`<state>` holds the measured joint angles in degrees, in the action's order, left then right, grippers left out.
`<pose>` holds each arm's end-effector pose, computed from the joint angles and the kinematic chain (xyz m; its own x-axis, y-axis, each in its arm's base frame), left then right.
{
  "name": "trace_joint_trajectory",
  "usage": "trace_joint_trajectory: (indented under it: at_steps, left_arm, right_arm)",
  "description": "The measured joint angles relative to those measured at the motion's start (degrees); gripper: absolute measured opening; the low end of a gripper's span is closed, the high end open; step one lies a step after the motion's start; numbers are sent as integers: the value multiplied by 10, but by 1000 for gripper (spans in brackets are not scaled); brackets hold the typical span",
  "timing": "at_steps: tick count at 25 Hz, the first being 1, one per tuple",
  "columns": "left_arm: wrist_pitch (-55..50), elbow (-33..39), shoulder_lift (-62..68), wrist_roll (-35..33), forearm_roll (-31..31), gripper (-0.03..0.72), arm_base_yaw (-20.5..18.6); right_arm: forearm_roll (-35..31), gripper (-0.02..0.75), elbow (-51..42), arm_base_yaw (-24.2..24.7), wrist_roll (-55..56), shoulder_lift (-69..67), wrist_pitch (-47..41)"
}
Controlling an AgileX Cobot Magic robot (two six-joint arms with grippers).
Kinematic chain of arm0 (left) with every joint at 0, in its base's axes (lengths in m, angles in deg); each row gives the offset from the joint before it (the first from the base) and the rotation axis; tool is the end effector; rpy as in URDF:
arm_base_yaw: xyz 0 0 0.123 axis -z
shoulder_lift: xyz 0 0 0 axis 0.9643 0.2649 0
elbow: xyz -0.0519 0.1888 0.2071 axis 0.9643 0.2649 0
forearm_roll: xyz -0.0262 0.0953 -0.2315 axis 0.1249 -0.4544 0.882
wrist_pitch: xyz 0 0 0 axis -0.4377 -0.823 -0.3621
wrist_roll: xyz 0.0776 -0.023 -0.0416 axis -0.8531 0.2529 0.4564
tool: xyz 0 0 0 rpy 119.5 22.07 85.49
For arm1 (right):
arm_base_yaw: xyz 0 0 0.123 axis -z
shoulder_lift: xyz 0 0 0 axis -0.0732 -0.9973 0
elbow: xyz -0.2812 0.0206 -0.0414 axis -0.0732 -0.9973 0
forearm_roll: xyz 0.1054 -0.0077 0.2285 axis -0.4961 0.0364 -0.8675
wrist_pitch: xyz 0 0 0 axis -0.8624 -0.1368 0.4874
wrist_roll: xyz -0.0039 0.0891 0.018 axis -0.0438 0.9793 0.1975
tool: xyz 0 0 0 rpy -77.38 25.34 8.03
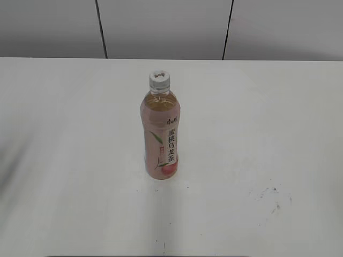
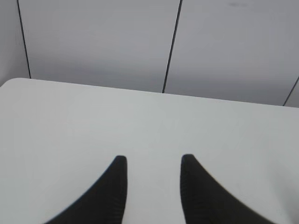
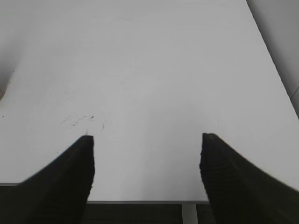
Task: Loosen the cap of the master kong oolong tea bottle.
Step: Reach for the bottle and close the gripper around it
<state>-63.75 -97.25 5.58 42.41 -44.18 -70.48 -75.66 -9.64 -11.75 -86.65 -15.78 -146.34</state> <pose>0.1487 -0.0083 0.2391 -0.1895 -0.1118 -0.9755 0.0208 0.9928 -0.1178 -0.0083 -0.0051 0.2780 -0.4638 -0.0943 -0.8809 -0.1080 0.9929 -0.0495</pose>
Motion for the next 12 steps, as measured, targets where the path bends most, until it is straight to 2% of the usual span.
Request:
trace_joint_trajectory:
  at_steps: [2,7,9,12]
  left_arm:
    - [42,3,38,53,-60,232,0]
    - [182,4,145,204,-308,232,0]
    - [237,4,185,232,-367,232,0]
    - [294,4,251,266,-402,238,0]
  right_arm:
    - [0,534,0,0,0,0,0]
    - [1,534,0,0,0,0,0]
    - [1,534,0,0,0,0,0]
    - [1,534,0,0,0,0,0]
